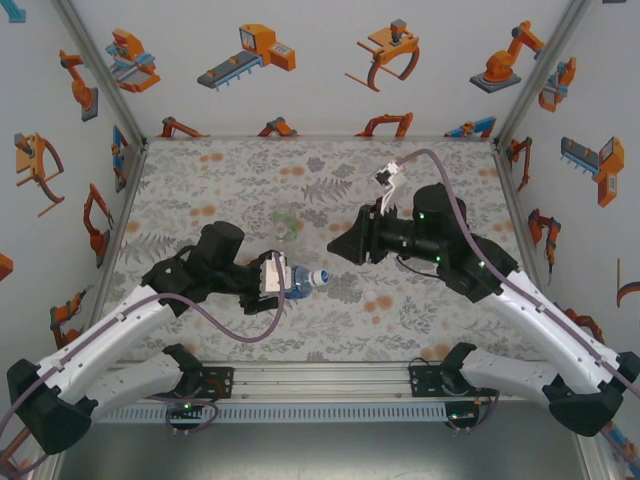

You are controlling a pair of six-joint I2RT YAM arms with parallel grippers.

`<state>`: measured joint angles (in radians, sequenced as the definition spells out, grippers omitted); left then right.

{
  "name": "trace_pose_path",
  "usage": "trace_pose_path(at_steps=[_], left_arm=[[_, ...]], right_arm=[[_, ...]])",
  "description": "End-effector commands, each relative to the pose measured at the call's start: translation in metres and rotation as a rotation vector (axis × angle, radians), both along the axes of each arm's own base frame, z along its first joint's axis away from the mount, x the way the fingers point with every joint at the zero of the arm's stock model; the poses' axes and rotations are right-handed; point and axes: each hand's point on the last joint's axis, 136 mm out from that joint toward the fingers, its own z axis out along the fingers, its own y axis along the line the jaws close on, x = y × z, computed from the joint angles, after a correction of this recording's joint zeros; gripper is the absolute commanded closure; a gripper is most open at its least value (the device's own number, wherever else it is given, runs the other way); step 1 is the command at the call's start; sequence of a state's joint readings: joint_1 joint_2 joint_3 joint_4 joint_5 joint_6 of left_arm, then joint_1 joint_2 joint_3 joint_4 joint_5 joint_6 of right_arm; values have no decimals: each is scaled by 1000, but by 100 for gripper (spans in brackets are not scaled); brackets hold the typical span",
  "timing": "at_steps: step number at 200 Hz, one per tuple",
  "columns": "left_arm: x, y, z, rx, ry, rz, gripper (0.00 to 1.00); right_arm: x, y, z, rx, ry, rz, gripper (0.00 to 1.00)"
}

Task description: Screw on the bottle caps

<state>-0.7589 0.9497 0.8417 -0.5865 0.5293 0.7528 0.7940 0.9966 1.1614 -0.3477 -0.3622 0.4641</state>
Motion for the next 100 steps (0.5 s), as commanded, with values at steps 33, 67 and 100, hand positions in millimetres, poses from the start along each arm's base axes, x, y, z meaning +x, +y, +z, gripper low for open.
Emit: trace_pose_path(at_steps=[33, 67, 100], left_arm=[[-16, -3, 15, -38, 20, -85, 100], [-19, -5, 14, -51, 20, -108, 100], [-19, -6, 10, -33, 41, -113, 100]], right_arm=[[-62, 7, 5, -32, -729, 431, 58], [-86, 11, -17, -31, -856, 582, 50], [-92, 17, -31, -33, -905, 600, 47]])
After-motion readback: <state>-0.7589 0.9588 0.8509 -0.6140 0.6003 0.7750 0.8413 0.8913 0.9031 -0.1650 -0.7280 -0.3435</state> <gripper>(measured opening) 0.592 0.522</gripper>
